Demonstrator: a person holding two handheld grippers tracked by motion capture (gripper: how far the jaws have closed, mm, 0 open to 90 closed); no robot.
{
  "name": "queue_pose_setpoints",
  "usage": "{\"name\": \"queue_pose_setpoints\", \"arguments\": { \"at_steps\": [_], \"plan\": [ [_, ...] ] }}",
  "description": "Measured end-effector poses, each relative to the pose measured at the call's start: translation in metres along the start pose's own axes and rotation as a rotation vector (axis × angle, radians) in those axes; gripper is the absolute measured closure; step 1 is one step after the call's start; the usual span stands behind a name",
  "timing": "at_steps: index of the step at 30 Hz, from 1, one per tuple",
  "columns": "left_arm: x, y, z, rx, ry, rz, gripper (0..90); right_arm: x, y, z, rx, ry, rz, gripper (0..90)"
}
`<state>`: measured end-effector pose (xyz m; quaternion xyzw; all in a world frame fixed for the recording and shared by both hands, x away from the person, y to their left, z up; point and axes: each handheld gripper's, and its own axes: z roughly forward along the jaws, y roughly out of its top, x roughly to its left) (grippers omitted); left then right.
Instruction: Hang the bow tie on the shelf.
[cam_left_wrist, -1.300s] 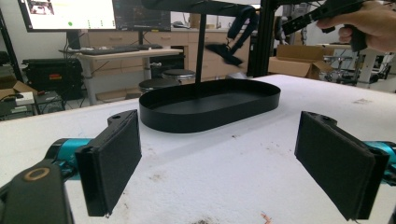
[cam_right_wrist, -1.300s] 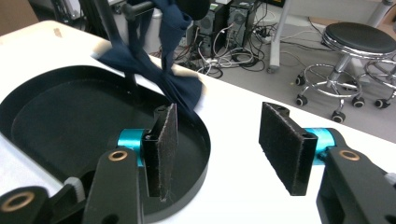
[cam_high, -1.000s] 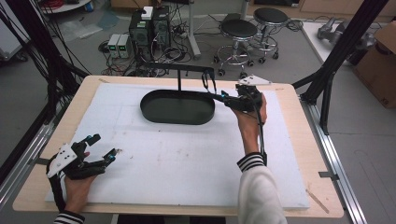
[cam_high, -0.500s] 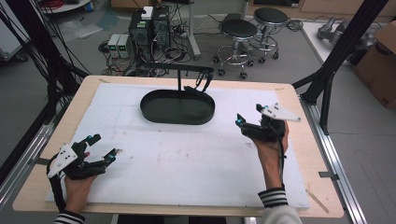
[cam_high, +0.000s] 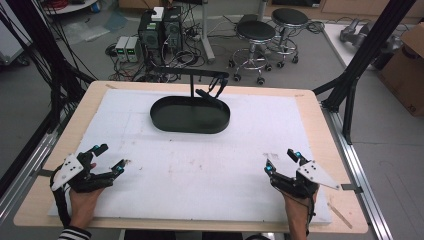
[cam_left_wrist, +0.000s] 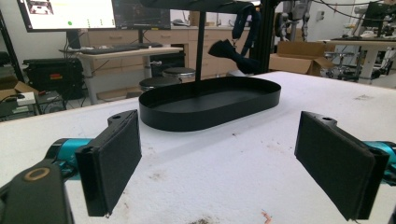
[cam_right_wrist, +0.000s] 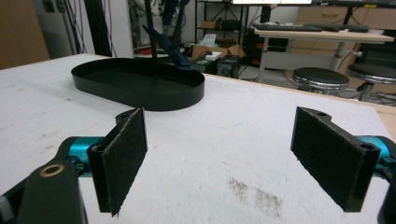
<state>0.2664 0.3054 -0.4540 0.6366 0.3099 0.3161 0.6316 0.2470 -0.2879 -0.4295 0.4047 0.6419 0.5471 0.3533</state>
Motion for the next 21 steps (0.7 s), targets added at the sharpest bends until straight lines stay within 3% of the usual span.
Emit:
{"name": "queue_pose_setpoints", "arguments": {
  "at_steps": [5,13,18,21],
  "plan": [
    [0.000,0.000,0.000,0.001,-0.002,0.002,14.6,-0.001,-0.011,-0.003,-0.035,-0.014,0.012,17.1],
    [0.000,0.000,0.000,0.003,0.000,0.002,14.6,-0.001,-0.018,0.001,-0.026,-0.025,0.005,16.4],
    [0.000,0.000,0.000,0.005,0.002,-0.001,14.6,0.000,-0.021,0.003,-0.022,-0.034,-0.025,16.4],
    [0.000,0.000,0.000,0.005,0.003,0.000,14.6,0.000,-0.022,0.002,-0.030,-0.044,-0.014,13.0]
  ]
}}
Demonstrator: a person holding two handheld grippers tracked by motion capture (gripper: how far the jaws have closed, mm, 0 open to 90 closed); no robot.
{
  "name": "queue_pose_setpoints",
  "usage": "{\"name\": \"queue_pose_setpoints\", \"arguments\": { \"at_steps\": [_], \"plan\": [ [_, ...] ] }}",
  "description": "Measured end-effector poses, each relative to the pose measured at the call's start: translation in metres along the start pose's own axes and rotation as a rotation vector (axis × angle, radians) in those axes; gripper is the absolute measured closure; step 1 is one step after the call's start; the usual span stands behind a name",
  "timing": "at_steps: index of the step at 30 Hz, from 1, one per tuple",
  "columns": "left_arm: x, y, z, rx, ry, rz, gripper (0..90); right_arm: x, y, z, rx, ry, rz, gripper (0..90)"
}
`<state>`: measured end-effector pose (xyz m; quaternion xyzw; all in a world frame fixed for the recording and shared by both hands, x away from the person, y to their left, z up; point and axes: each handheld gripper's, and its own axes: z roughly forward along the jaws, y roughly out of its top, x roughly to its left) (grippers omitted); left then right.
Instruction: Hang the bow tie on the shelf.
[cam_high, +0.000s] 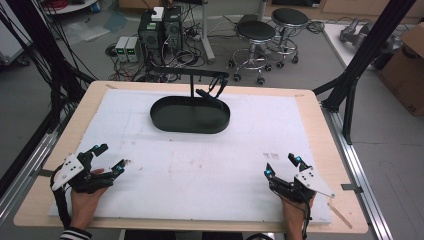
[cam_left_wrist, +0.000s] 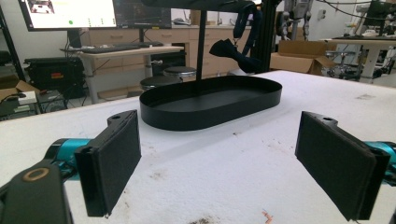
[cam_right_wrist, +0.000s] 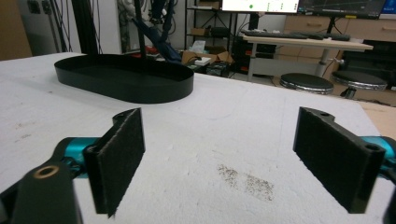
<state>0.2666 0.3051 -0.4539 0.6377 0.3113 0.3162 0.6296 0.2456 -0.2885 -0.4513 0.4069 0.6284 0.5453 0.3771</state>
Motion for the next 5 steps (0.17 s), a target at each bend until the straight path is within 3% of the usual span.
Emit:
{"name": "queue_pose_setpoints", "arguments": {
  "at_steps": [5],
  "plan": [
    [0.0005,-0.0001,-0.0003,-0.004,0.000,-0.004,14.6,-0.0025,-0.0004,-0.0005,-0.002,0.010,0.024,11.9]
  ]
}}
